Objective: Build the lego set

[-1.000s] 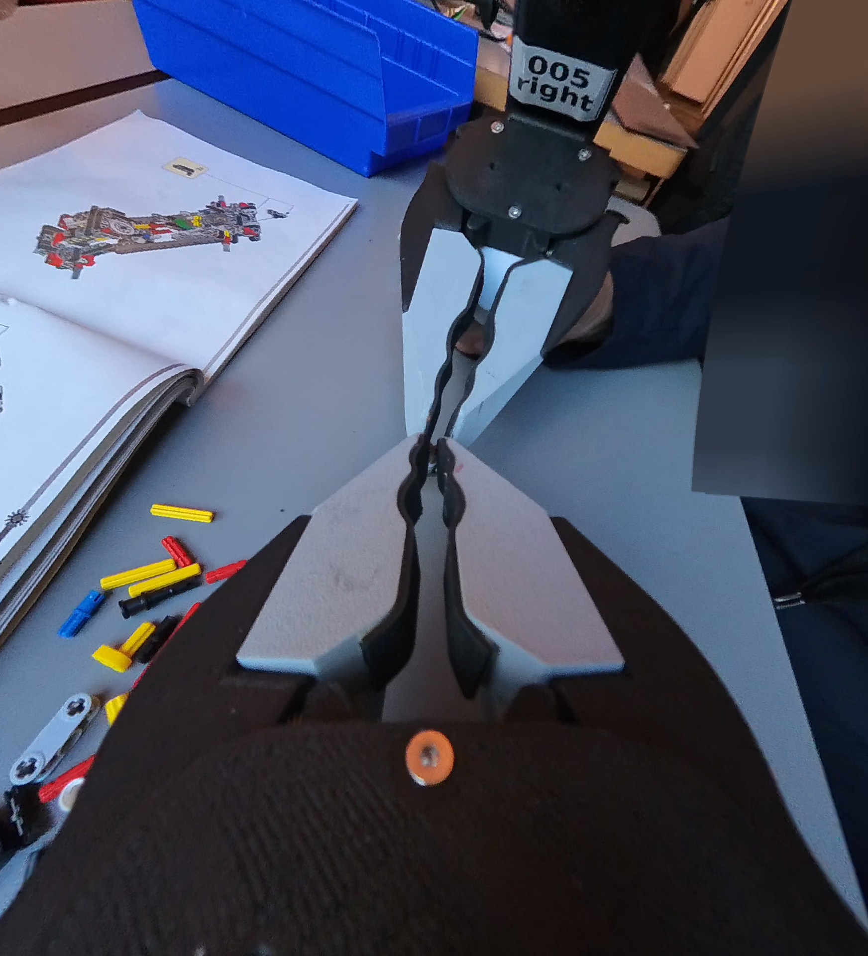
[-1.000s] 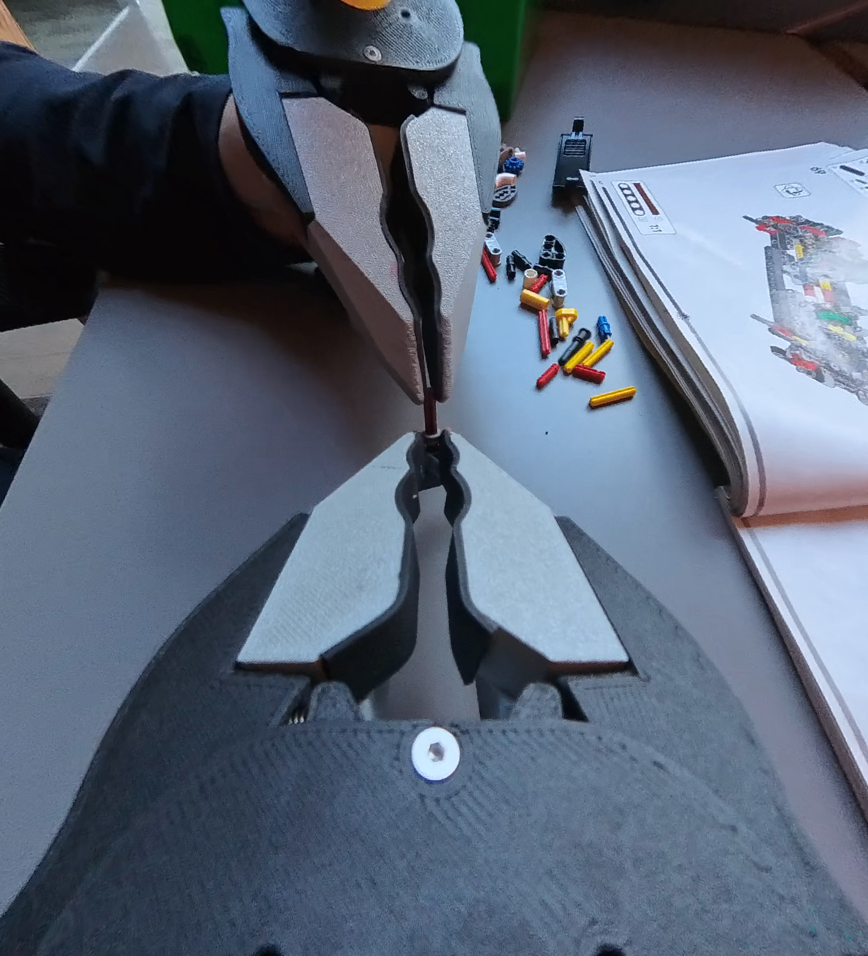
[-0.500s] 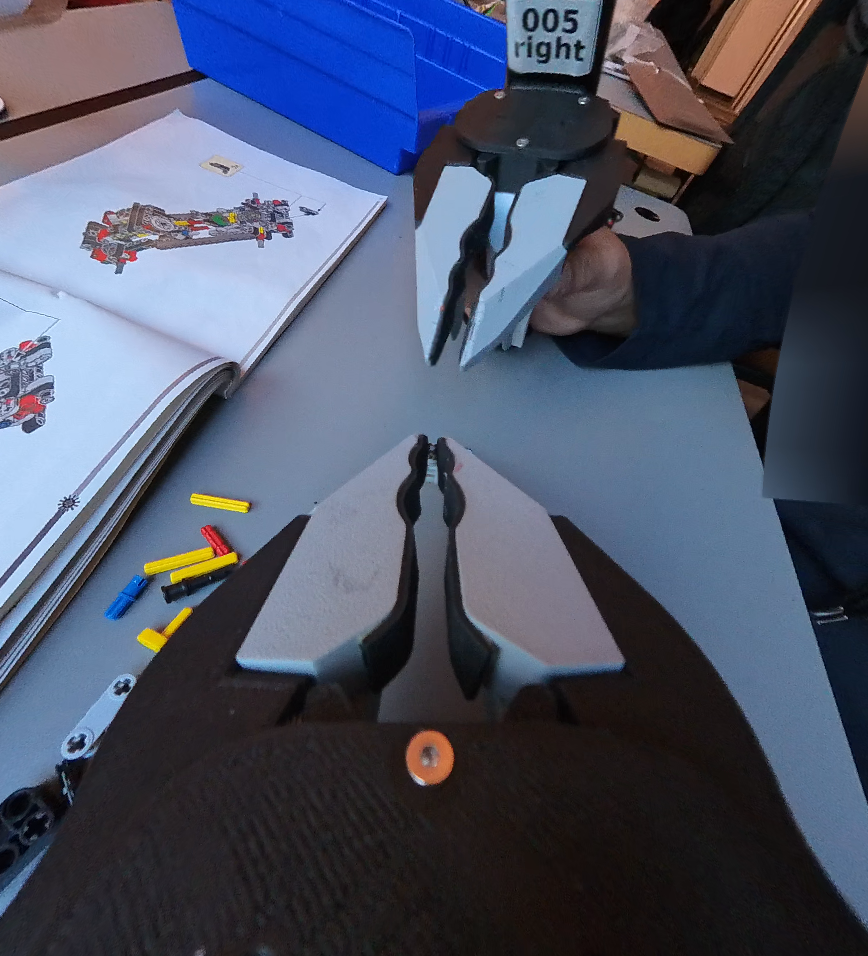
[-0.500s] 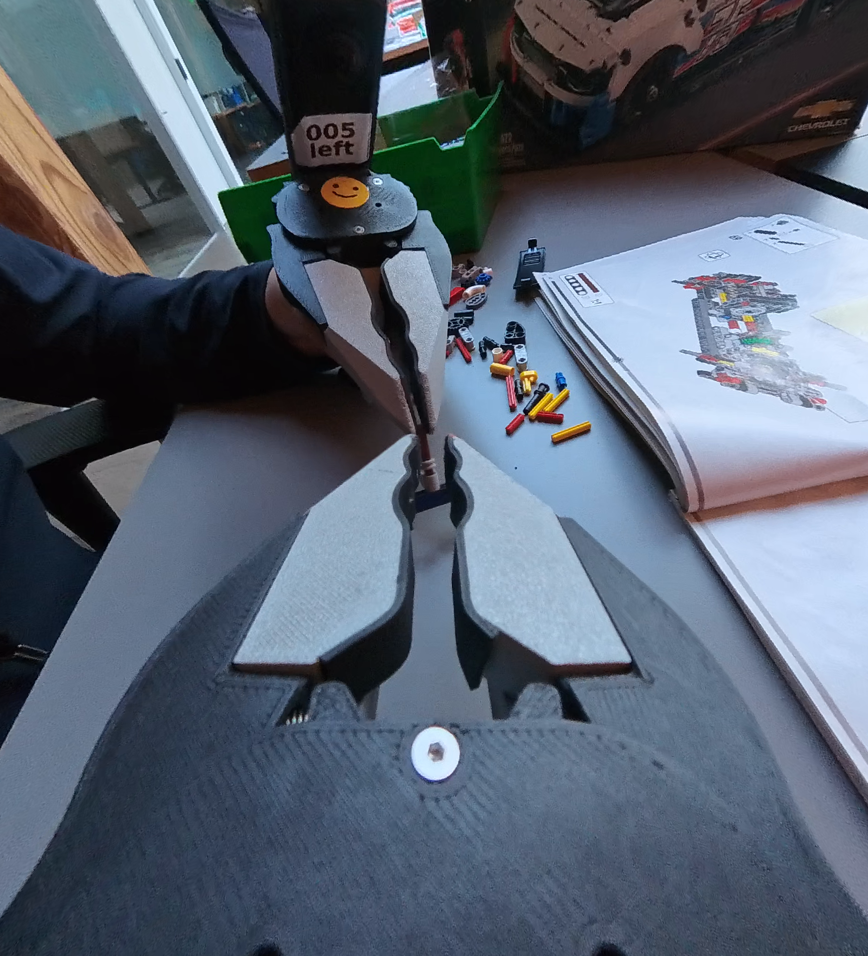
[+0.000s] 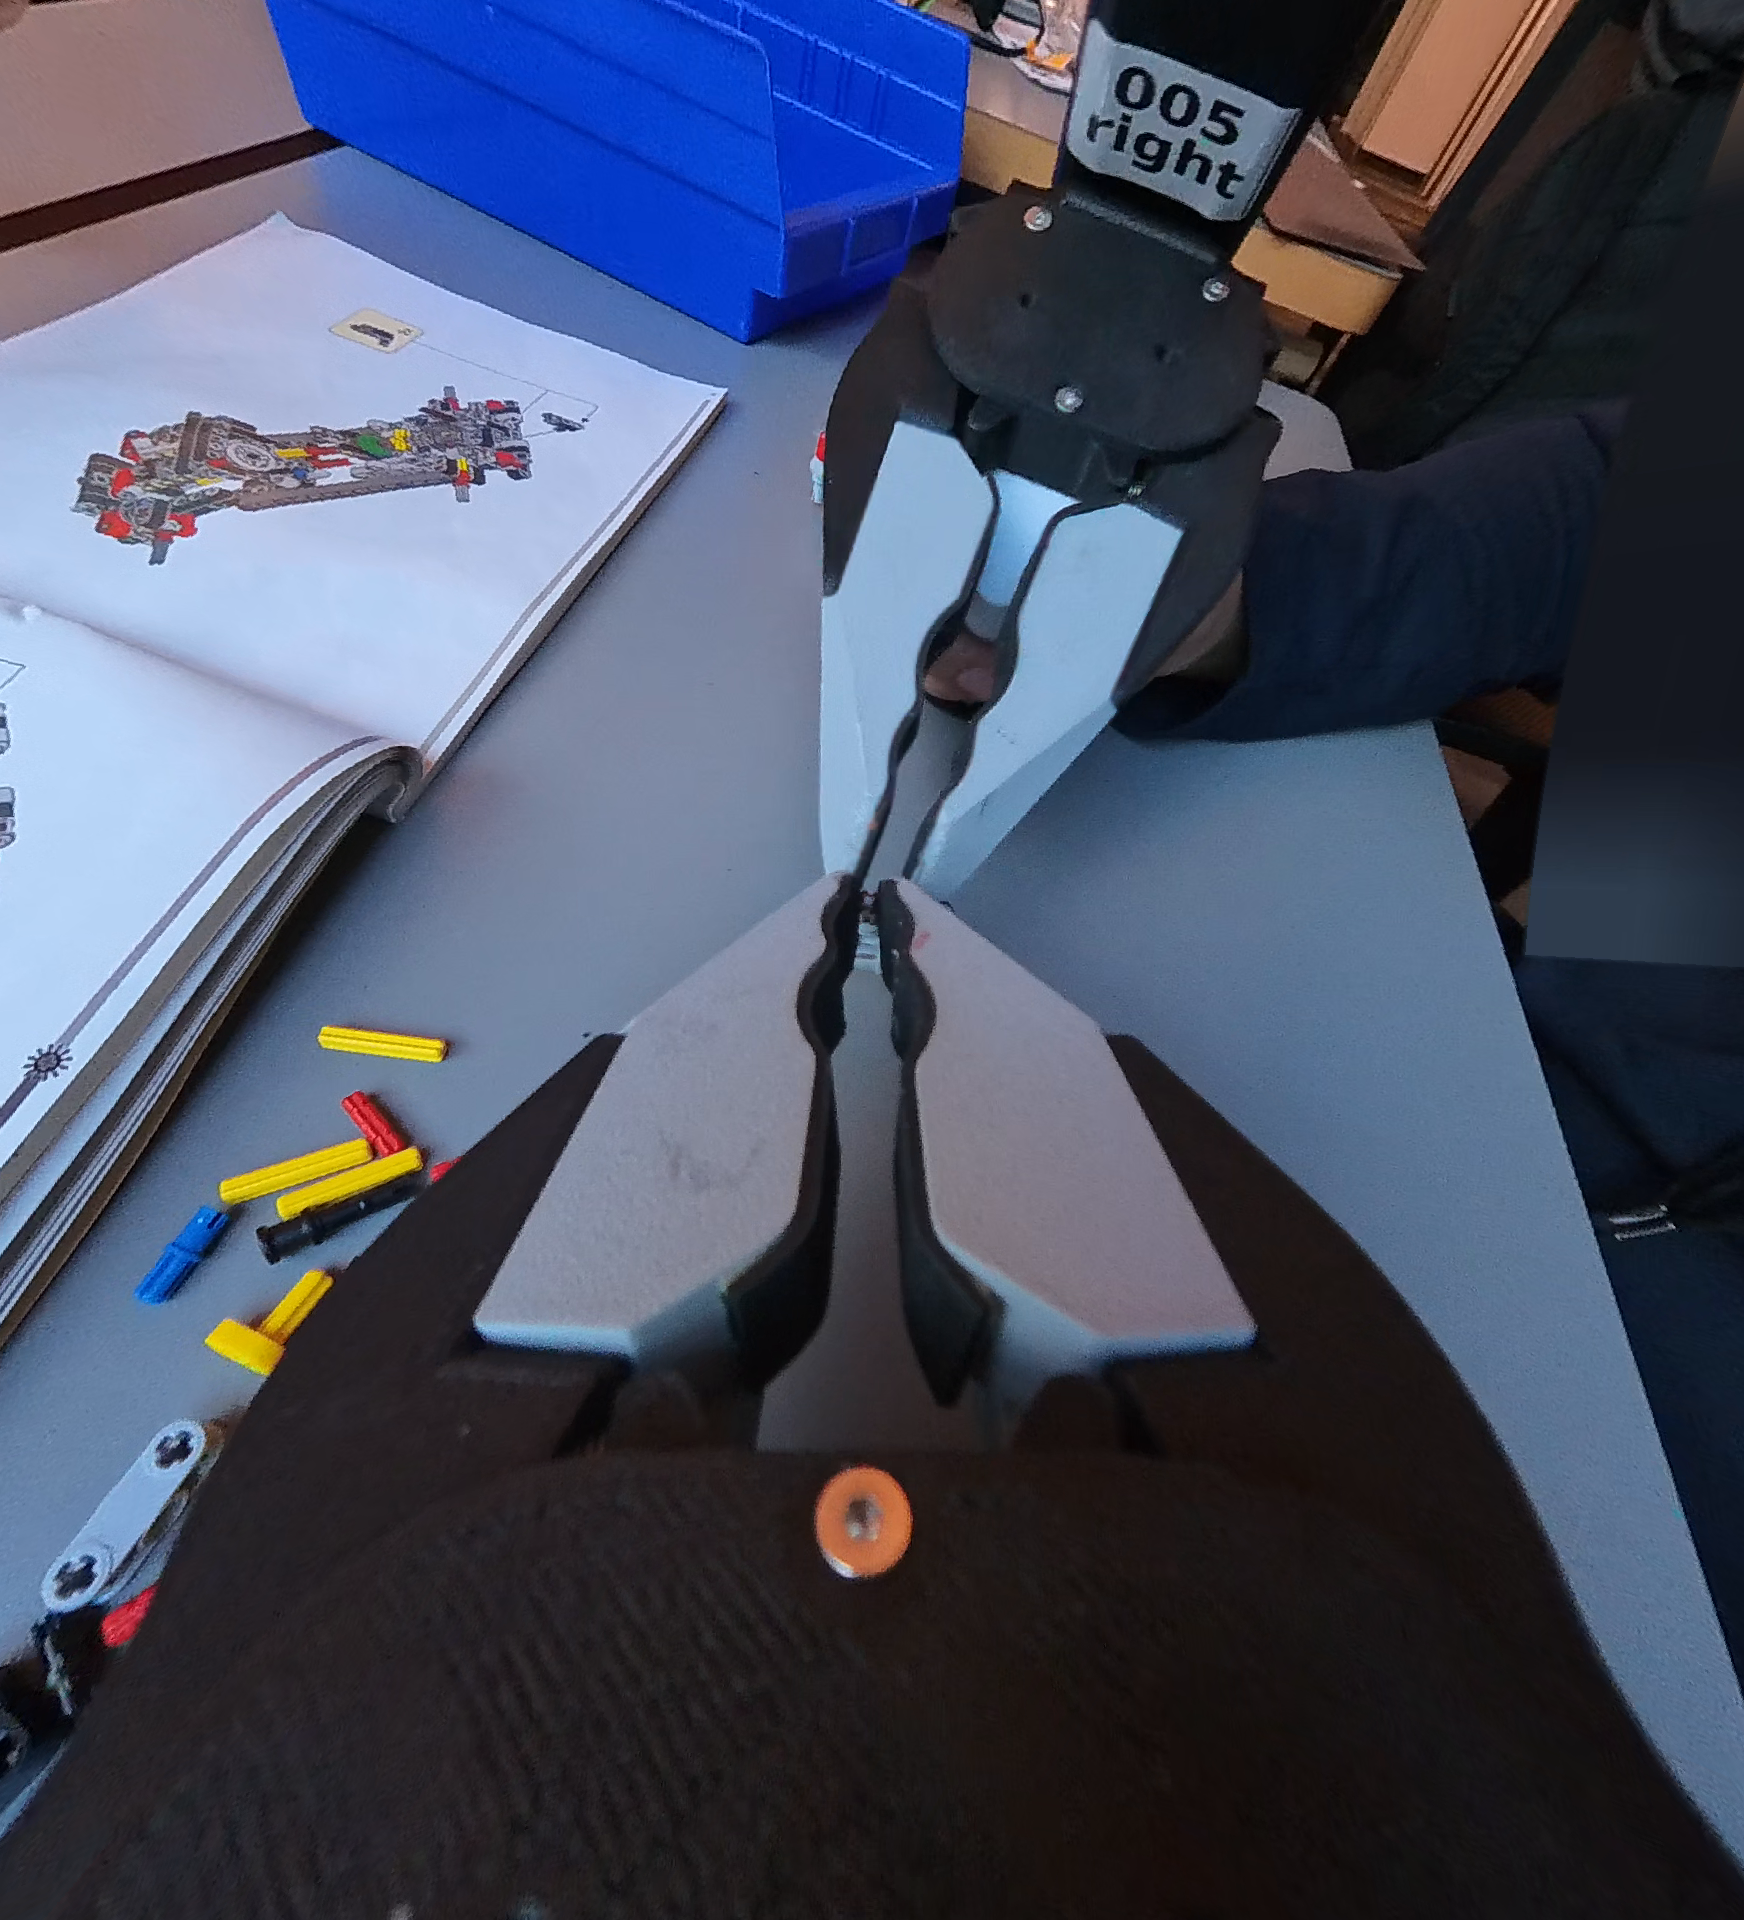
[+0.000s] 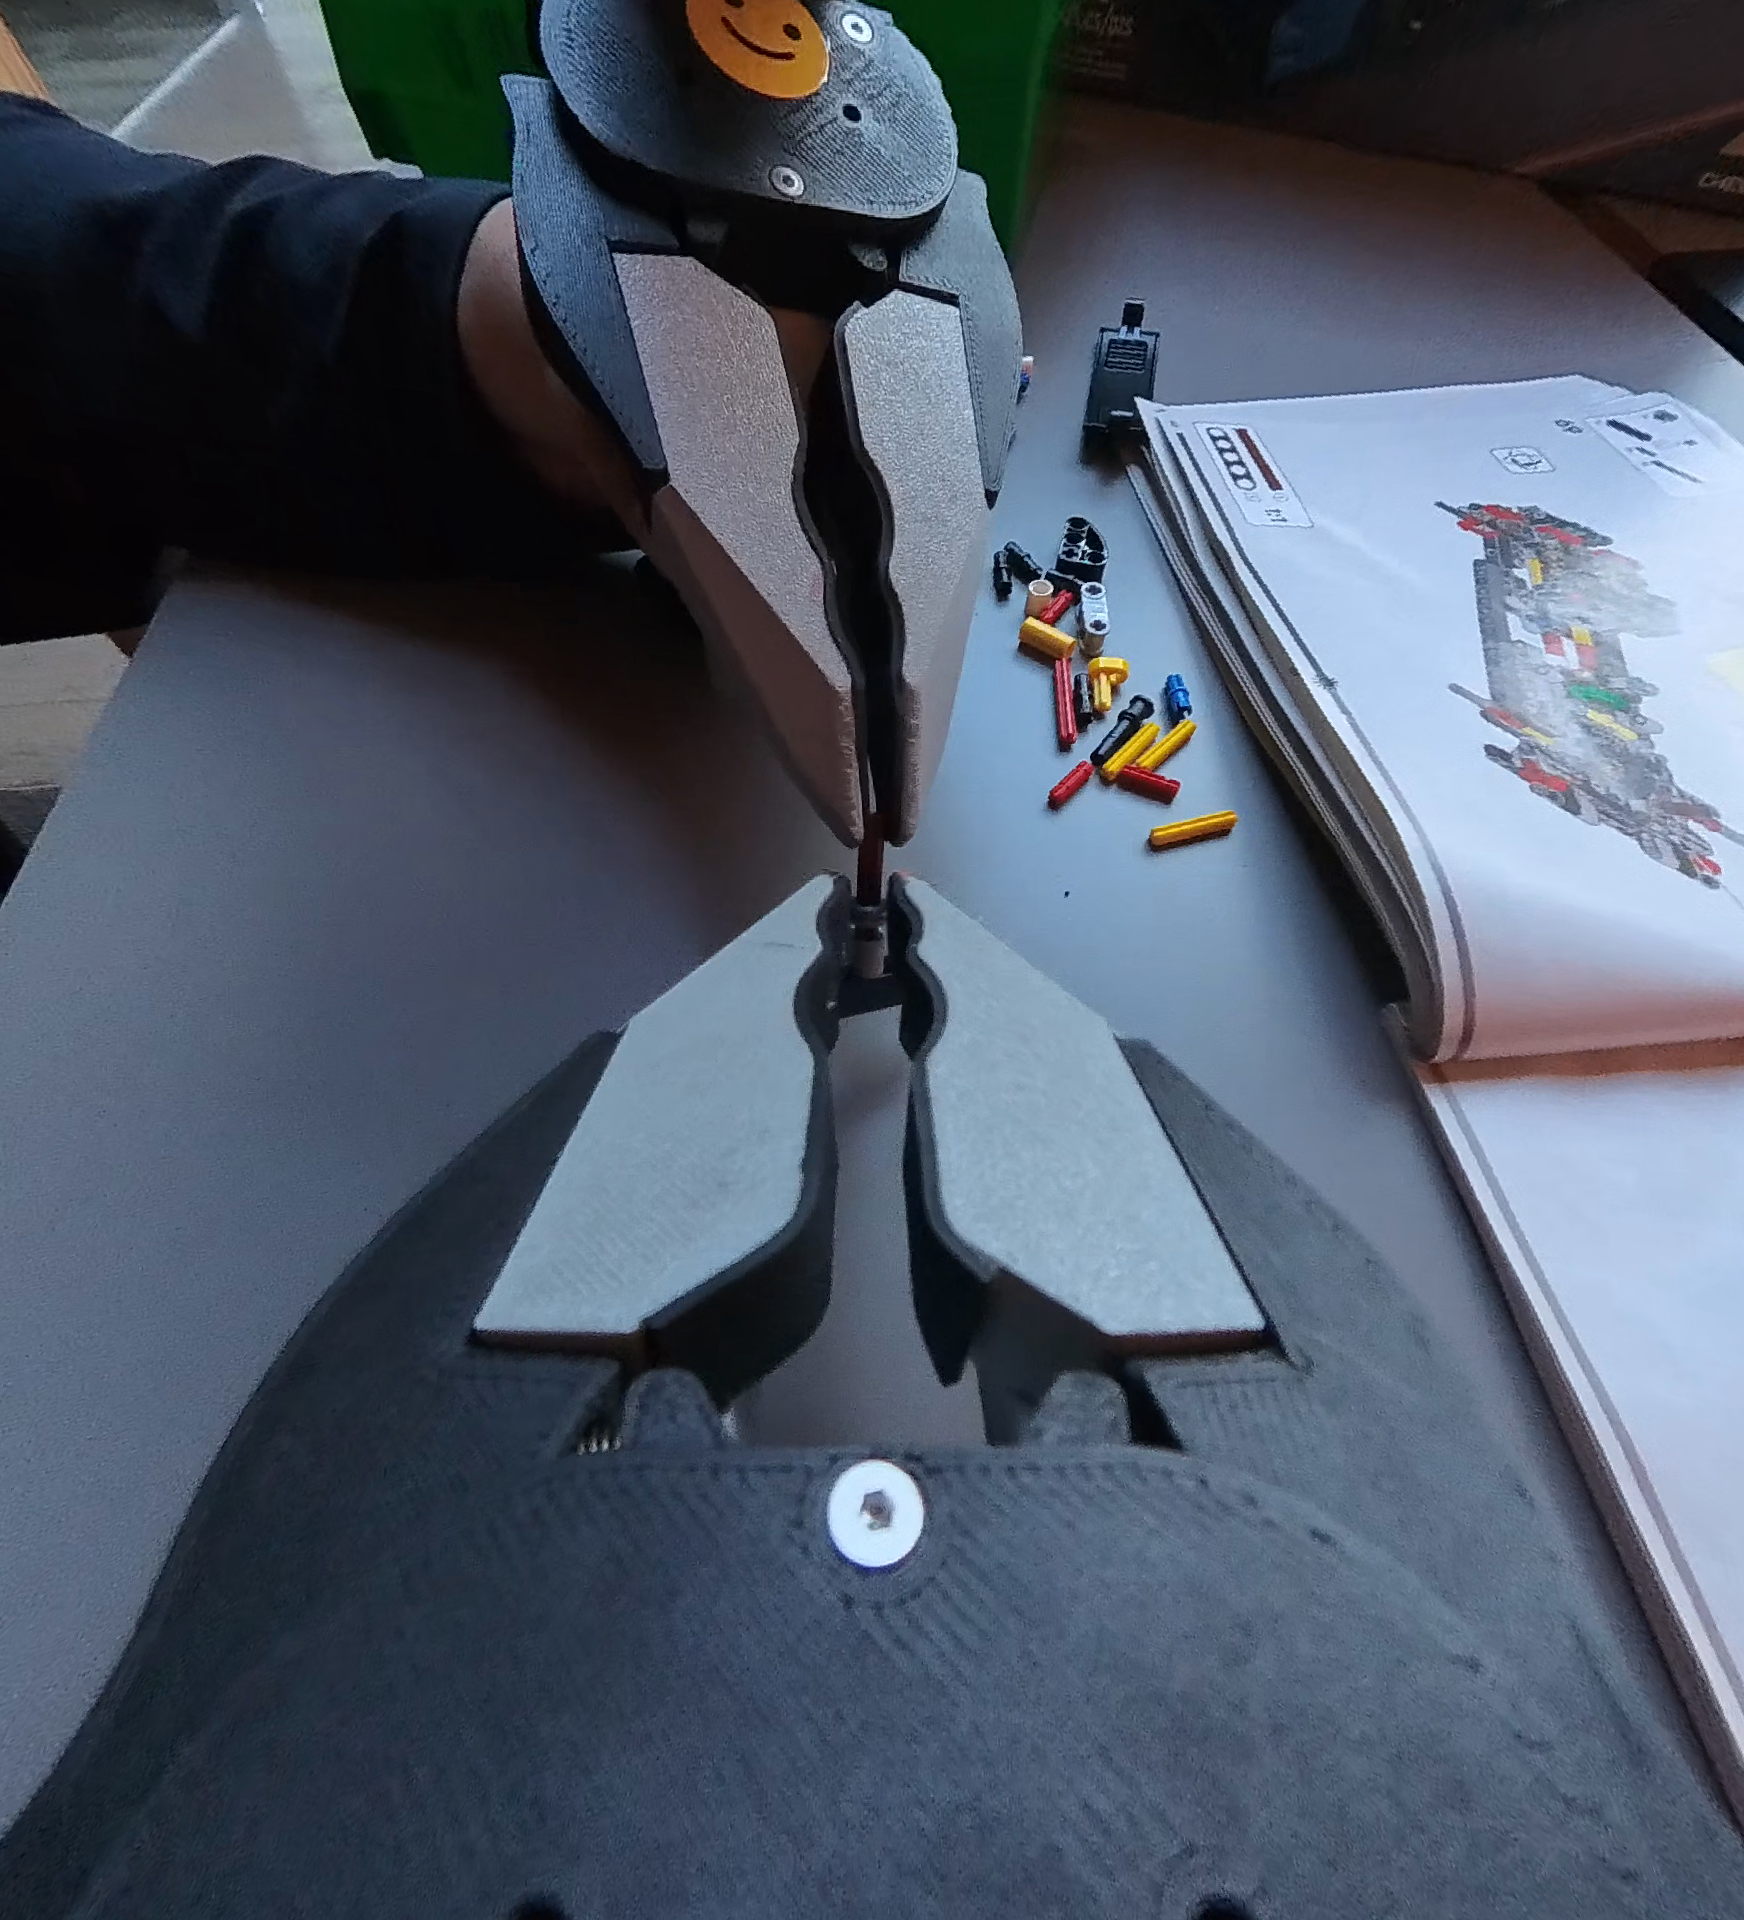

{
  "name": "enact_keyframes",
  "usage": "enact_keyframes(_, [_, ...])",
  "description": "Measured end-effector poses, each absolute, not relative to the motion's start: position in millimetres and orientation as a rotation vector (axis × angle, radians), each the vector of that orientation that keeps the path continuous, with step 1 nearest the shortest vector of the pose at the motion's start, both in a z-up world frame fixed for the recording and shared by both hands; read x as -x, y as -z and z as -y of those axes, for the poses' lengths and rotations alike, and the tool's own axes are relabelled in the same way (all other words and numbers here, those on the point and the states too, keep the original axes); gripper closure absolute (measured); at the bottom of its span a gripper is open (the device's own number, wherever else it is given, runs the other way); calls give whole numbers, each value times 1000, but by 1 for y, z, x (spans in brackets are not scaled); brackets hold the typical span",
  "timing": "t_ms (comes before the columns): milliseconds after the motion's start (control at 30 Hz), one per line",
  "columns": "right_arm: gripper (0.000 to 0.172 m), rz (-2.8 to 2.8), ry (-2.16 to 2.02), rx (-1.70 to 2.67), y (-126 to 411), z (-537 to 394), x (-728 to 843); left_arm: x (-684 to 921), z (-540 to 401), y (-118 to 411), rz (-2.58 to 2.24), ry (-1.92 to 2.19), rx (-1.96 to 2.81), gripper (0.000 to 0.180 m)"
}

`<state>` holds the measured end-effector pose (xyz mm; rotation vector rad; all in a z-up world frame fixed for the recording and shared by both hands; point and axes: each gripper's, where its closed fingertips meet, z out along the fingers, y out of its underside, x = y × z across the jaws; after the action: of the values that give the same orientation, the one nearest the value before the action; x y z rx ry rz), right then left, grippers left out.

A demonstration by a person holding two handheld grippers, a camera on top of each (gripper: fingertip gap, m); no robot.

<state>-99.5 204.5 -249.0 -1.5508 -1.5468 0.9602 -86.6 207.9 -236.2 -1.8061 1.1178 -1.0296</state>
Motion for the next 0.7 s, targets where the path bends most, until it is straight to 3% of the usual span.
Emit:
enact_keyframes(500, [168,1577,-909,1585,258,-207,102,90,-209,237,-1135,903,1831,180])
enact_keyframes(700, [171,1450,-1070,1562,237,-213,98,94,-213,228,-1099,935,1783,179])
